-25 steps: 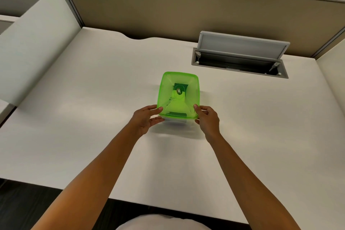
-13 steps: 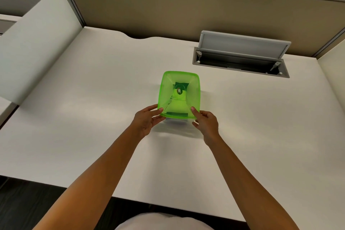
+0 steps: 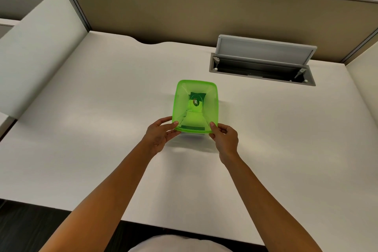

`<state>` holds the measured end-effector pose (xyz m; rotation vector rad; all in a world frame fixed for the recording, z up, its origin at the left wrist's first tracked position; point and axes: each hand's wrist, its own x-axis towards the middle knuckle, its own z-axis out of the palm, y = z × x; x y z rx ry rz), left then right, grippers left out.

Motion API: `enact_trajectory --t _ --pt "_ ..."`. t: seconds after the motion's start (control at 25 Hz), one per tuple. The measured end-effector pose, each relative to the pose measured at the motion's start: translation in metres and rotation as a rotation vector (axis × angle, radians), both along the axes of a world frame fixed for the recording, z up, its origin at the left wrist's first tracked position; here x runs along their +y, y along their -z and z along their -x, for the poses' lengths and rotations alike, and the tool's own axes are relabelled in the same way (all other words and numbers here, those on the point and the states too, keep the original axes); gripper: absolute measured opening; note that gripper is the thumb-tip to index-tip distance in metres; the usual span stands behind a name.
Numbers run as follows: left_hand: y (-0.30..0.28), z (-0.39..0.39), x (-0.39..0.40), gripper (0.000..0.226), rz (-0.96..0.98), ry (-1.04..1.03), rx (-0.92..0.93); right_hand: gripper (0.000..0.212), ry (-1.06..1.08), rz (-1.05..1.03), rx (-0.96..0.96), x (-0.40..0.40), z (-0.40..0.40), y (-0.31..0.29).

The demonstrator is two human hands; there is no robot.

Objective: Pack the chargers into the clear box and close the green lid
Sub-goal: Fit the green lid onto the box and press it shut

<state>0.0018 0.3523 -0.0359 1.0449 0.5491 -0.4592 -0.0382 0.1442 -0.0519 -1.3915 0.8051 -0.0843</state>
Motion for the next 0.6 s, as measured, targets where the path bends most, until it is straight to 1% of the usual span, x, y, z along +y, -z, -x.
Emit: enact_trajectory --t 0.12,0.2,0.24,0.36,0.48,0.6 --pt "0.001 0.001 -0.001 0.031 0.005 -0.005 0.014 0.042 -0.001 -0.173 0.024 0.001 0.0 -0.002" --pt "0.002 0.005 -0.003 0.025 0.01 0.056 0.029 0.042 0.01 -0.275 0.037 0.001 -0.002 -0.005" --pt "0.002 0.009 -0.005 0.024 0.001 0.11 0.03 0.041 0.01 -0.293 0.025 -0.001 -0.003 -0.006" --pt "0.0 0.011 -0.011 0.029 -0.111 0.235 -0.014 0.029 -0.08 -0.242 -0.016 -0.014 -0.011 -0.013" --pt "-0.007 -0.007 -0.013 0.039 -0.246 0.151 -0.015 0.025 -0.259 -0.185 0.055 -0.043 -0.03 -0.027" --pt "-0.01 -0.027 -0.011 0.055 -0.337 0.069 0.05 0.026 -0.471 -0.128 0.179 -0.076 -0.053 -0.043"
